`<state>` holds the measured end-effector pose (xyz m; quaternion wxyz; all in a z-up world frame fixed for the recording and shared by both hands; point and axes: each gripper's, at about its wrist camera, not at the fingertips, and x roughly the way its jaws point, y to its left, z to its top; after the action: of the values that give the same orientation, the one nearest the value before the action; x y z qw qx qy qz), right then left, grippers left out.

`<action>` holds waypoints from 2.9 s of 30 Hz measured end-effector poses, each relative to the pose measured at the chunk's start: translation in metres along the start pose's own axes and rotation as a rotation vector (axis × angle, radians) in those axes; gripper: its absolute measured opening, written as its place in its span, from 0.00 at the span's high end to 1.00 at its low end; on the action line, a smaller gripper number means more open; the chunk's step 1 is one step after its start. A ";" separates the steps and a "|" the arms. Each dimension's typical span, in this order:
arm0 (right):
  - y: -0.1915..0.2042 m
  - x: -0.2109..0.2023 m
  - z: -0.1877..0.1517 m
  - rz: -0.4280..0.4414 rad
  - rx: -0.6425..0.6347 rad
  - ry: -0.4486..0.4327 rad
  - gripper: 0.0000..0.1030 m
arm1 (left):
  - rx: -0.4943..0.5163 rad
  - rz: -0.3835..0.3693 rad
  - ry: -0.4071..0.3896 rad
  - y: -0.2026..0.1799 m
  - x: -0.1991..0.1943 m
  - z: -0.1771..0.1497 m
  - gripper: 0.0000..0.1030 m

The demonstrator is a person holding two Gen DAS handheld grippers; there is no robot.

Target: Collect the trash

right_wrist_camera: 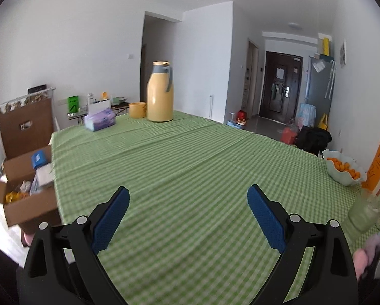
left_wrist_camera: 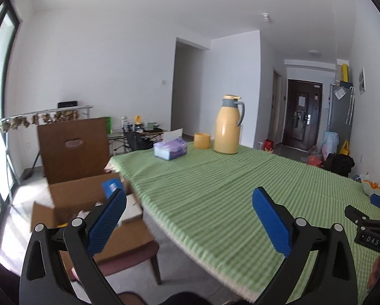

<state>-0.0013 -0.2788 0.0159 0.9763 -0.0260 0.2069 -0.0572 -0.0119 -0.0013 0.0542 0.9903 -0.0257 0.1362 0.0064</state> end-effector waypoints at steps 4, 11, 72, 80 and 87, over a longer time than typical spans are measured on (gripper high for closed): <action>0.015 -0.020 -0.017 0.036 -0.009 -0.001 0.13 | 0.029 0.027 0.011 0.013 -0.028 -0.017 0.06; 0.032 -0.044 -0.020 0.049 -0.033 -0.045 0.13 | 0.009 0.020 -0.005 0.030 -0.050 -0.024 0.06; 0.044 -0.058 -0.021 0.036 -0.030 -0.077 0.13 | 0.020 0.025 -0.023 0.031 -0.057 -0.017 0.06; 0.046 -0.059 -0.021 0.040 -0.040 -0.072 0.13 | 0.027 0.022 -0.021 0.031 -0.056 -0.016 0.06; 0.044 -0.059 -0.021 0.040 -0.036 -0.073 0.13 | 0.030 0.021 -0.021 0.033 -0.055 -0.016 0.06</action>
<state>-0.0589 -0.2282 0.0175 0.9835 -0.0413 0.1728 -0.0331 -0.0696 0.0302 0.0517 0.9919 -0.0093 0.1260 0.0152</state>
